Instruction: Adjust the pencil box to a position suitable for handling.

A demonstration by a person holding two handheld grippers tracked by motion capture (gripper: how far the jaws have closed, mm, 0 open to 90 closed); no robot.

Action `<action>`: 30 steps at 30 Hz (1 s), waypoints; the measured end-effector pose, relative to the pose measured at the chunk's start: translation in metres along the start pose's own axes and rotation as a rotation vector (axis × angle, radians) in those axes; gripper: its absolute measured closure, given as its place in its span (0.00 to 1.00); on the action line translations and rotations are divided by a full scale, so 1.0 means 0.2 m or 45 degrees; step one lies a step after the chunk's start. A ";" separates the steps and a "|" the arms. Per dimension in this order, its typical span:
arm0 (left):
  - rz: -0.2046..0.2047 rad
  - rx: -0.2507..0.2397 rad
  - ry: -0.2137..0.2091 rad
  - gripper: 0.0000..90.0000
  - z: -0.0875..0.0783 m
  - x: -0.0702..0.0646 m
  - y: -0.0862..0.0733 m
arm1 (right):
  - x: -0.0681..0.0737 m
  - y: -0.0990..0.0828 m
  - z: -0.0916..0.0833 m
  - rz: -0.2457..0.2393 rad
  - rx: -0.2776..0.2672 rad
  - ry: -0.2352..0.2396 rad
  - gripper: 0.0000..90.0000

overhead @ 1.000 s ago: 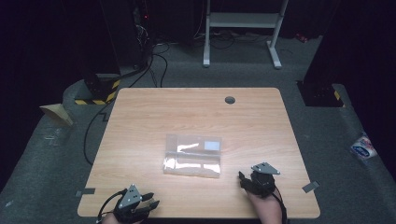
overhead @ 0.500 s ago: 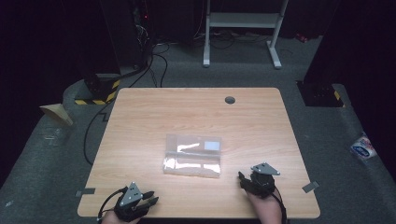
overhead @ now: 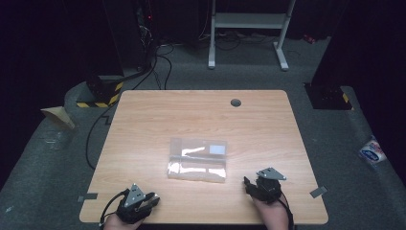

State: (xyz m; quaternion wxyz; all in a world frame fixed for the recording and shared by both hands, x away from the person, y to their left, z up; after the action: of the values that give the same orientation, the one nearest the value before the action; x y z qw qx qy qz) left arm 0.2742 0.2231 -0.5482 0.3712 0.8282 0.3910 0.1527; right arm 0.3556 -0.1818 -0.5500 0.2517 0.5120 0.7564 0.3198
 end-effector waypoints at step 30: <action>-0.056 -0.206 0.078 0.76 0.06 0.05 0.40 | -0.08 0.00 0.01 -0.040 0.024 0.038 0.38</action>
State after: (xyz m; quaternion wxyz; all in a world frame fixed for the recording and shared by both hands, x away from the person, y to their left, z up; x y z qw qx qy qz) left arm 0.3301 0.1920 -0.4978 0.4280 0.7817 0.4067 0.2008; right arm 0.3633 -0.1961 -0.5507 0.2406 0.4976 0.7710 0.3162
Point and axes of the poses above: each handheld gripper's, and its own axes: z roughly forward along the jaws, y roughly out of its top, x roughly to its left, the point moved 4 cm from there along z, roughly forward along the jaws, and after that the axes turned 3 degrees about -y, right-handed, at the moved point
